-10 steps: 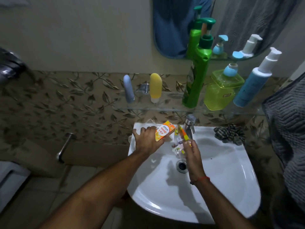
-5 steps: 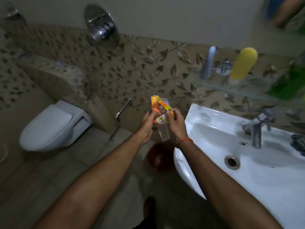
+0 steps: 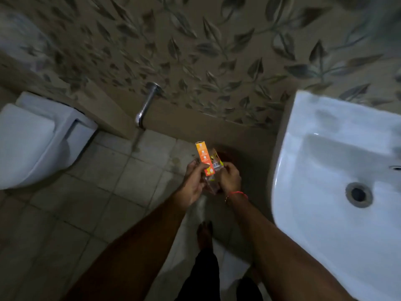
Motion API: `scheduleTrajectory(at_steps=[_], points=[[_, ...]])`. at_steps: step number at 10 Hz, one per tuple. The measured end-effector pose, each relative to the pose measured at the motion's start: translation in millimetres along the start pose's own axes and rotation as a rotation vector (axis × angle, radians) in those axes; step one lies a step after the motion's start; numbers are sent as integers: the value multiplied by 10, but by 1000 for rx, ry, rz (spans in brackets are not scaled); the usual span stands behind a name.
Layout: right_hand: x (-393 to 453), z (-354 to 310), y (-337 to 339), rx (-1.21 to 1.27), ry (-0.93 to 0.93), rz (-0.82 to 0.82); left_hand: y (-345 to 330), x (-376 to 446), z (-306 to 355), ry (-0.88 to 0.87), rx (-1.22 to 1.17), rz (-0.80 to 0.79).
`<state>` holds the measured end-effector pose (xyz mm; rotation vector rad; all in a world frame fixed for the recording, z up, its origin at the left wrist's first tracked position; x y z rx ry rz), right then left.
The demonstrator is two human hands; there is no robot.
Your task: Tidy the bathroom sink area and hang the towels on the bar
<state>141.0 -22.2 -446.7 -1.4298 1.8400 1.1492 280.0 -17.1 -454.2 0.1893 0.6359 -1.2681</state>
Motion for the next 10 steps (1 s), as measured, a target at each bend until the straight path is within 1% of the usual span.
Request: scheduleTrajectory(at_steps=[1, 2, 3, 4, 5, 6, 7, 8, 9, 10], points=[[437, 216, -188, 7, -53, 20, 18, 366, -438, -11, 53, -42], [859, 468, -361, 29, -91, 89, 66, 730, -886, 10, 84, -48], [1219, 613, -507, 78, -82, 134, 107, 1065, -1178, 15, 114, -74], [1626, 692, -655, 132, -68, 126, 134, 1420, -1411, -11, 150, -94], [2057, 834, -782, 206, -117, 65, 235, 1634, -1602, 26, 250, -117], [2320, 999, -743, 383, -199, 120, 433, 1710, -1768, 64, 386, -111], [2381, 1122, -749, 432, -256, 146, 576, 1678, -1895, 84, 392, -82], [2276, 1185, -754, 408, -269, 142, 633, 1600, -1975, 102, 410, -85], [2143, 1165, -730, 399, -224, 154, 616, 1549, -1930, 64, 432, -99], [1942, 1057, -701, 360, -162, 197, 519, 1482, -1731, -37, 467, -79]])
Point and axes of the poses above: each hand's wrist, its own x-axis towards the middle knuckle, its own y-axis out of the back of the hand, z = x × y, the point moved 9 cm from there along x, towards the middle knuckle, and after that the axes turned 15 degrees about -y, right-handed, at the moved point
